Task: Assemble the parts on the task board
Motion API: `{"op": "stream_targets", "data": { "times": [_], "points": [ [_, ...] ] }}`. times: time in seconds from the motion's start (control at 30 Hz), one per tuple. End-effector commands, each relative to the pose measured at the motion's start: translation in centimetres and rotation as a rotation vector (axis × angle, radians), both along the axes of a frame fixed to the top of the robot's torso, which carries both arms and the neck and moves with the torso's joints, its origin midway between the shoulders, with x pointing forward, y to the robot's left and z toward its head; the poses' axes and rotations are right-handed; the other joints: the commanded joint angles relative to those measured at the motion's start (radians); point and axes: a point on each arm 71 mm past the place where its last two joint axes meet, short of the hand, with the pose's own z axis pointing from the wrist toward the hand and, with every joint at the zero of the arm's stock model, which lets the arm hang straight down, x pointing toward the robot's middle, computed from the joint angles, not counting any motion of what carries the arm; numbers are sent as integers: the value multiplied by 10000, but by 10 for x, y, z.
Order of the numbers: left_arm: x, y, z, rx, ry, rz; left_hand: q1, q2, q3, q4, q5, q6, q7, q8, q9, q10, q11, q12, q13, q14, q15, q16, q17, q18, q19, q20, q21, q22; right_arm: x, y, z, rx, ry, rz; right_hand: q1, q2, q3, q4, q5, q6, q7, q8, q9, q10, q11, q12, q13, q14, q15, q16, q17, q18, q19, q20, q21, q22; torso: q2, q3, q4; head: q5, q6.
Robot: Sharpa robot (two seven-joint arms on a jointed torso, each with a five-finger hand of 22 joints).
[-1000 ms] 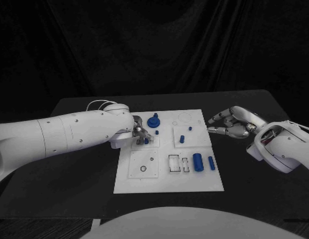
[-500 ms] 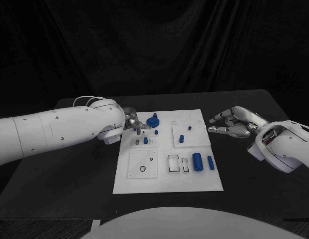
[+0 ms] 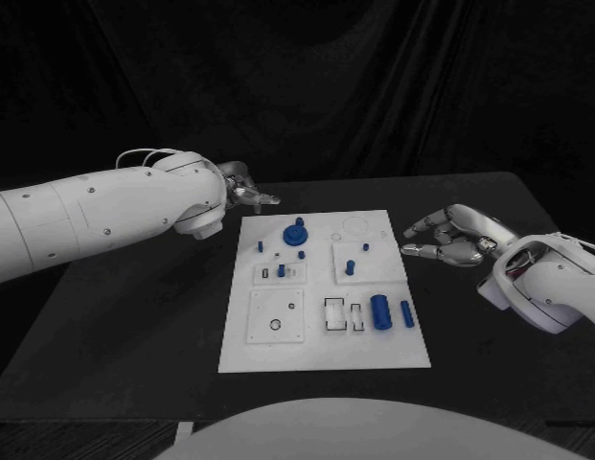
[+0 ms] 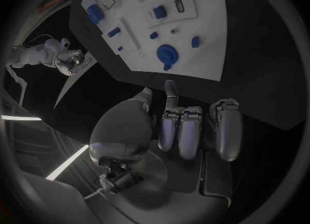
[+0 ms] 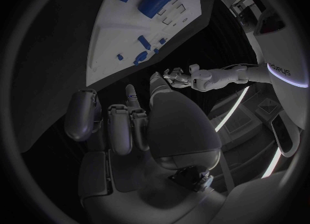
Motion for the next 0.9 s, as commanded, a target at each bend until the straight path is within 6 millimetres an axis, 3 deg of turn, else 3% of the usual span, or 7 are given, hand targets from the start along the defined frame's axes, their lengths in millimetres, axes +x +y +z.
{"op": "stream_targets", "data": {
  "times": [0.03, 0.23, 0.33, 0.67, 0.9],
  "points": [
    [3, 2, -10, 191, 483, -252, 137, -7, -59, 12, -47, -112, 14, -70, 16, 1060, 1, 36, 2634, 1022, -31, 26, 2634, -78, -53, 25, -47, 1529, -1, 0, 0, -3, -64, 15, -27, 88, -71, 7, -20, 88, 14, -21, -8, 979, 41, -65, 2551, 809, 90, -35, 1777, 140, -57, 39, -34, 1611, 6, -13, 7, -23, -1],
    [9, 6, -27, 436, 861, -83, 165, -4, -66, 9, -46, -134, 20, -80, 21, 1060, 7, 36, 2634, 1022, -25, 26, 2634, -79, -49, 29, -44, 1535, -1, 0, 0, 0, -54, 27, -28, 96, -72, 10, -13, 97, 11, -18, -8, 959, 43, -87, 2532, 804, 90, -51, 1761, 144, -63, 40, -50, 1606, 9, -25, 8, -12, -1],
    [12, 7, -35, 589, 1109, -28, 134, -9, -130, 61, -98, -134, 33, -71, 49, 1060, 20, 36, 2634, 1022, -13, 26, 2634, -79, -55, 40, -53, 1536, -2, 0, 0, -1, -28, 49, -28, 99, -73, 11, -10, 100, 10, -18, -9, 953, 44, -94, 2526, 800, 90, -64, 1749, 148, -69, 40, -69, 1601, -1, -13, 12, -1, -1],
    [16, 16, -48, 813, 1449, 172, 83, -5, -229, 150, -166, -137, 45, -62, 89, 1060, 35, 36, 2634, 1022, 0, 26, 2634, -73, -76, 55, -77, 1529, -2, 0, -1, -1, 14, 93, -19, 112, -73, 9, 6, 107, 9, -19, -12, 894, 44, -159, 2469, 784, 90, -117, 1698, 164, -100, 41, -155, 1578, -18, 4, 7, 62, -1],
    [16, 17, -57, 795, 1473, 248, 80, -5, -246, 163, -170, -153, 49, -73, 90, 1060, 37, 36, 2634, 1022, 3, 26, 2634, -73, -75, 58, -76, 1532, -4, 1, -3, 6, 84, 134, -15, 119, -74, 9, 12, 112, 9, -21, -13, 866, 46, -190, 2442, 775, 91, -145, 1671, 173, -115, 42, -198, 1567, -12, -9, 7, 85, -1]
  ]
}}
